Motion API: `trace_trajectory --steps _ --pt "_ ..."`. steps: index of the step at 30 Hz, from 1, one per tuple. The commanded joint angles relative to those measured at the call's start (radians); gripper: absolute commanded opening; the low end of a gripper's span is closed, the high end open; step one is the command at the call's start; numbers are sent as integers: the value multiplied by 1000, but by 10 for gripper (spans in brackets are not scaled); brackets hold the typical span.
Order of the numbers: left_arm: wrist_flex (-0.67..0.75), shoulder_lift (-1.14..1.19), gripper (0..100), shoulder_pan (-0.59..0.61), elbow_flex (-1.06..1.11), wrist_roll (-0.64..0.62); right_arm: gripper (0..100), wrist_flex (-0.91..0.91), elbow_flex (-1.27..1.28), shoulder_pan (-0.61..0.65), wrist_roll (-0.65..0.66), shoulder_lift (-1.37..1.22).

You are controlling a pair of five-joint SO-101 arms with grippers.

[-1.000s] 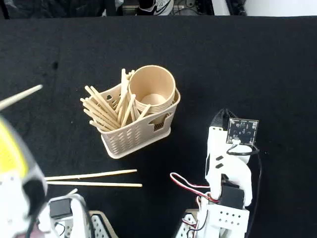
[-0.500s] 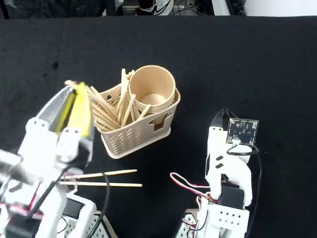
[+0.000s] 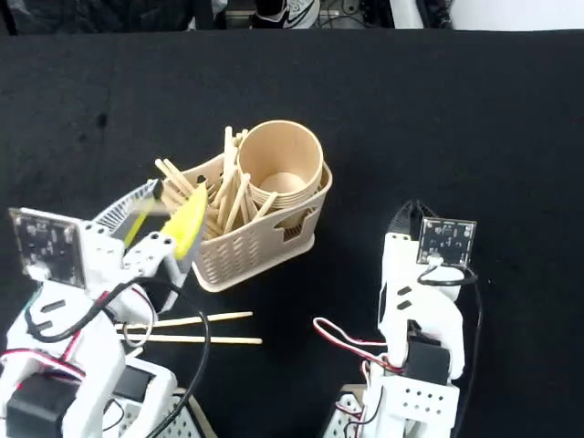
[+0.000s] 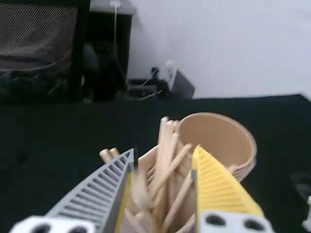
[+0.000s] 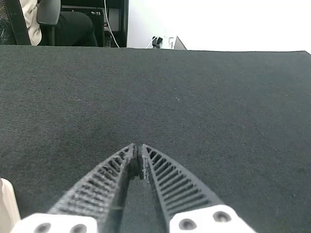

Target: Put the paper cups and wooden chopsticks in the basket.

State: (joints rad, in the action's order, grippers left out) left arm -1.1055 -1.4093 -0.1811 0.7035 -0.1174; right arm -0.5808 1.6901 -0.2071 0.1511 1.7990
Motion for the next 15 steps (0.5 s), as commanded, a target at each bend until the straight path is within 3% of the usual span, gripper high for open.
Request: trace_trajectory --steps 1,8,13,15 --pt "-216 193 203 137 -248 107 13 5 -12 -9 9 47" --pt "-655 603 203 400 -547 276 13 5 -12 -9 9 47" --pt "-655 658 202 677 -516 376 13 5 -12 -9 9 47" --pt "-652 658 202 714 -492 408 13 5 -12 -9 9 47"
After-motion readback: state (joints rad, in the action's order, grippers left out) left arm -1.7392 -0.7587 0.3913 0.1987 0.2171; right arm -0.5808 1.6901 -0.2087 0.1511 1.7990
